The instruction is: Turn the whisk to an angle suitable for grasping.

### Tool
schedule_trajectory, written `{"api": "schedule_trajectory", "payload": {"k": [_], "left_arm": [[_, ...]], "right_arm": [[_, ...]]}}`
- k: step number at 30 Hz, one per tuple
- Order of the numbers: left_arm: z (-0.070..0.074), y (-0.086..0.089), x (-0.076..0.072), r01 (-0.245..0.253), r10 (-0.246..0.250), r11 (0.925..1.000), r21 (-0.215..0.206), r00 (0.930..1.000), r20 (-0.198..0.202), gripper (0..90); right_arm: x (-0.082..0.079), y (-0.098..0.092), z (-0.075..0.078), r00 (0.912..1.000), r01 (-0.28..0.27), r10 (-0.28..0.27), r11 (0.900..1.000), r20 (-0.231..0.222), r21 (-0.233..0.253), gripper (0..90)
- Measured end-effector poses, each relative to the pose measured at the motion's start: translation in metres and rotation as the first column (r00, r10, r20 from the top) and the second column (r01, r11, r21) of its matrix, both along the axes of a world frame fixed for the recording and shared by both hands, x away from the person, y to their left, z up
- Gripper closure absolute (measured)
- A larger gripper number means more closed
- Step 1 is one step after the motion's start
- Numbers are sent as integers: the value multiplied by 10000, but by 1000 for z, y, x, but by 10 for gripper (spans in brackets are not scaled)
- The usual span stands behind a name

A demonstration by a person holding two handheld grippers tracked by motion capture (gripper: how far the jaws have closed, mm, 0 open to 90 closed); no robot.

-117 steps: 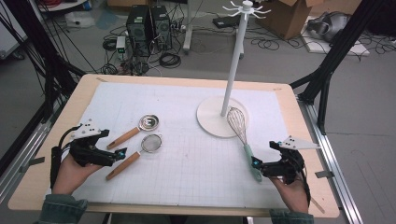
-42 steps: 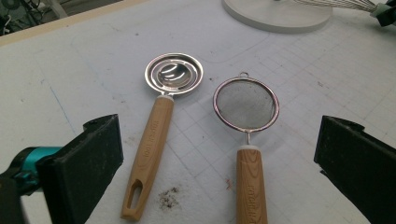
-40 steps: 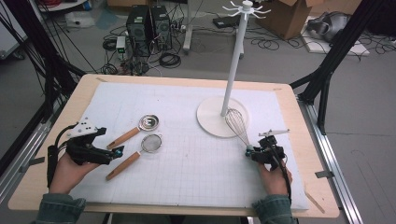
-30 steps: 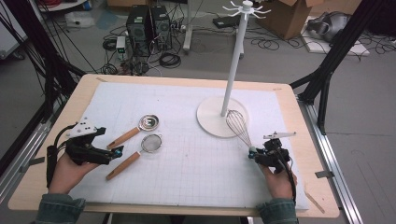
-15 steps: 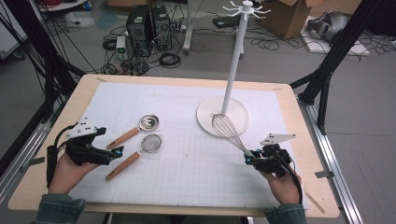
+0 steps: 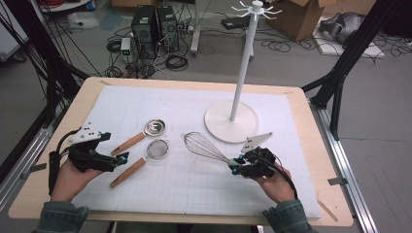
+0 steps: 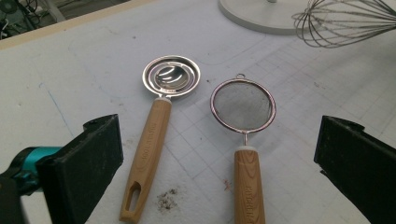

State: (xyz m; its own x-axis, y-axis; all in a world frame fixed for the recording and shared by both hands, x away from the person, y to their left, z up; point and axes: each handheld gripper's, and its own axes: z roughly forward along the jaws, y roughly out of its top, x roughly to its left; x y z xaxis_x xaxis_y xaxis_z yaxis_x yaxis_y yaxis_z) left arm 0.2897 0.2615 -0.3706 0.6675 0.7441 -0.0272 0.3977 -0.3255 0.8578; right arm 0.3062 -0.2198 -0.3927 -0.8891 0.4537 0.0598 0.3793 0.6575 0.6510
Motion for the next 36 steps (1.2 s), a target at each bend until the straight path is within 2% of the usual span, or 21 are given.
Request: {"api": "schedule_trajectory", "payload": {"k": [4,7,8,12,13,14,16,21,27,31,34,36], "left_arm": [[0,-1,0,51,-51,10000,-20,10000,-8,18],[0,-1,0,62,-62,10000,-8,10000,-1,18],[0,-1,0,83,-83,10000,12,10000,-1,18],[0,0,0,50,-50,10000,-31,10000,11,18],[0,0,0,51,-50,10000,-35,10000,10,18],[0,0,0,78,-78,10000,-20,10000,4,18],[0,-1,0,90,-90,10000,-9,10000,2,18],[0,-2,0,117,-117,9999,-12,9999,7,18],[0,-4,0,200,-200,9998,1,9998,-6,18],[0,-4,0,232,-232,9997,-23,9997,-17,18],[0,-4,0,266,-266,9996,-36,9996,-14,18],[0,-5,0,302,-302,9995,-13,9995,-11,18]], "right_arm": [[3,13,-5,9981,-612,611,9980,-35,-165,693],[5,26,-9,9924,-1232,1230,9917,-77,-365,693],[5,26,-9,9924,-1232,1230,9917,-77,-365,693],[6,36,-14,9832,-1820,1810,9819,-229,-524,693],[5,40,-15,9785,-2064,2055,9760,-195,-697,693],[5,40,-15,9785,-2064,2055,9760,-195,-697,693],[6,42,-17,9730,-2307,2300,9706,-188,-688,693],[7,44,-18,9722,-2339,2329,9702,-237,-624,693],[10,58,-22,9595,-2816,2804,9583,-287,-498,692],[11,71,-29,9449,-3271,3252,9430,-382,-616,692],[12,74,-31,9428,-3327,3305,9409,-431,-633,690],[14,76,-34,9430,-3312,3290,9425,-511,-443,687]]}}
